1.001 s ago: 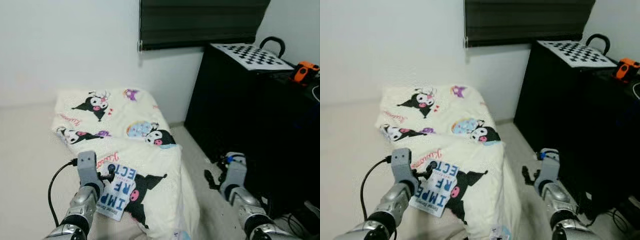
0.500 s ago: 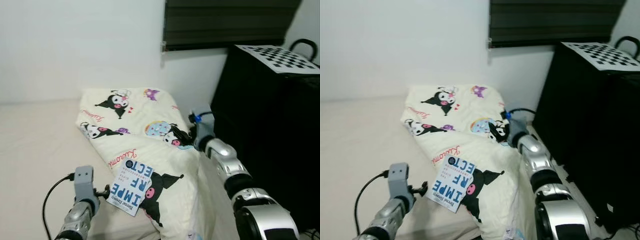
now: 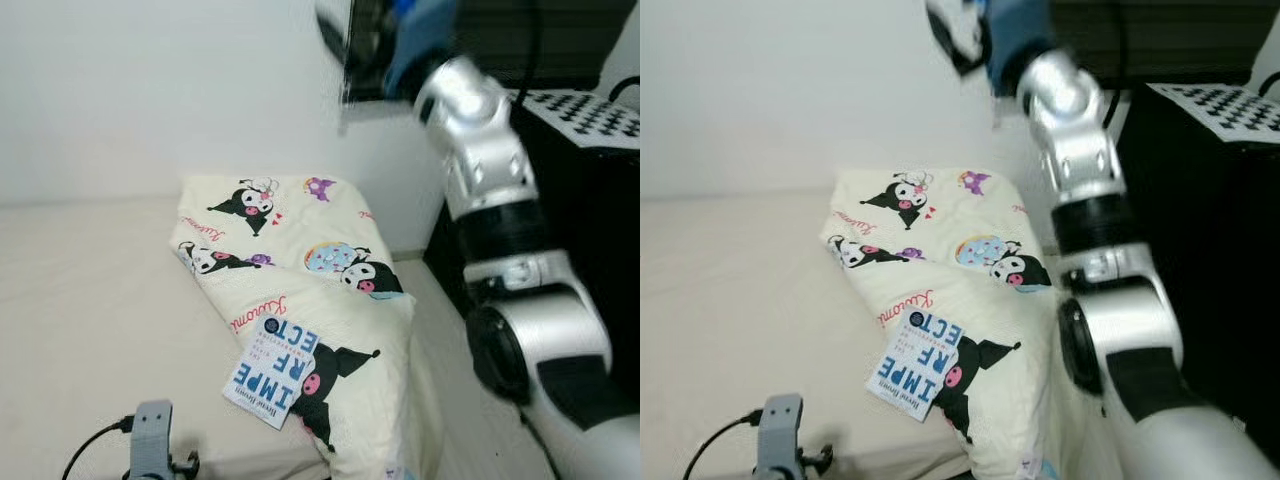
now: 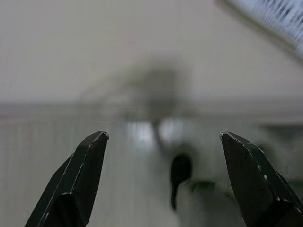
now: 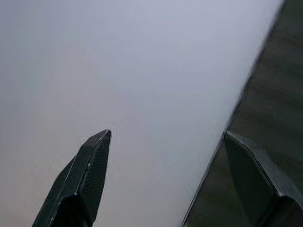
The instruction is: Clean up the room
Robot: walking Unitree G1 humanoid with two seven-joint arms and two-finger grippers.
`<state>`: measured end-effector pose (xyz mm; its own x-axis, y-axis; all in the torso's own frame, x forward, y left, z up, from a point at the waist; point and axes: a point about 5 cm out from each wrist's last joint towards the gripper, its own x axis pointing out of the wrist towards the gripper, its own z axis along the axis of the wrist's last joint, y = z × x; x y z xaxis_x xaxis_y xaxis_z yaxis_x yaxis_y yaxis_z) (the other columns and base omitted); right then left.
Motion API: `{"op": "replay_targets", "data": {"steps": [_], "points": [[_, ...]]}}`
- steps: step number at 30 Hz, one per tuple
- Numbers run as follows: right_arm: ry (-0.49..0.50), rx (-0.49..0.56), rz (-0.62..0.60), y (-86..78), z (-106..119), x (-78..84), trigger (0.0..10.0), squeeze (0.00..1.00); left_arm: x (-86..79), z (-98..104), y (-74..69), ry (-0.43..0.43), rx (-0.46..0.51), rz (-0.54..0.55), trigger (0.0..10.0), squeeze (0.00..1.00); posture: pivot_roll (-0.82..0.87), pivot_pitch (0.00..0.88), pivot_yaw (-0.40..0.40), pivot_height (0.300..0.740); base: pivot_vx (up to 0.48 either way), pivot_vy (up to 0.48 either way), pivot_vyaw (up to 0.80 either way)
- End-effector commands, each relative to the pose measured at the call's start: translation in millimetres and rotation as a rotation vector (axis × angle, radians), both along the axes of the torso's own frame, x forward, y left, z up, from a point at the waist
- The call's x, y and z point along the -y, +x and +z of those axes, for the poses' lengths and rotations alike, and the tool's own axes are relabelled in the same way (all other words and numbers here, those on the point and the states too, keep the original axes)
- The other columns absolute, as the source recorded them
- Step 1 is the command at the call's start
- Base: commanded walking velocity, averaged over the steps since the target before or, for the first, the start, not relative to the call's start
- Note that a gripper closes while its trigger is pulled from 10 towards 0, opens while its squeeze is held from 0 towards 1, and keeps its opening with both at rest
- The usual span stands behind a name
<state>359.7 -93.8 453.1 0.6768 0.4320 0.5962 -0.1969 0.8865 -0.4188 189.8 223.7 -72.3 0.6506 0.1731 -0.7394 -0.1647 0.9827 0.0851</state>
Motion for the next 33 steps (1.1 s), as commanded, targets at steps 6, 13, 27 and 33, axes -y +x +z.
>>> {"op": "replay_targets", "data": {"steps": [6, 13, 27, 33], "points": [[0.069, 0.155, -0.088, -27.9, 53, 9.2, 10.0, 0.0, -4.8, -5, -12.4, 0.031, -0.057, -0.037, 10.0, 0.0, -0.02, 0.0, 0.0, 0.74, 0.0, 0.0, 0.0], [0.129, 0.241, -0.09, -48.0, 77, 7.7, 10.0, 0.0, -6.1, -4, -9.2, 0.037, -0.051, -0.045, 10.0, 0.0, -0.02, 0.0, 0.008, 0.74, 0.0, 0.0, 0.0], [0.163, 0.229, -0.108, -52.6, 77, 9.0, 10.0, 0.0, -2.5, 1, 0.4, 0.026, -0.018, -0.052, 10.0, 0.0, -0.02, 0.0, 0.01, 0.74, 0.0, 0.0, 0.0], [0.176, -0.077, -0.164, 0.1, -3, 26.6, 10.0, 0.0, -2.2, 9, 14.2, 0.006, 0.048, -0.015, 10.0, 0.0, -0.01, 0.0, 0.003, 0.74, 0.0, 0.0, 0.0]]}}
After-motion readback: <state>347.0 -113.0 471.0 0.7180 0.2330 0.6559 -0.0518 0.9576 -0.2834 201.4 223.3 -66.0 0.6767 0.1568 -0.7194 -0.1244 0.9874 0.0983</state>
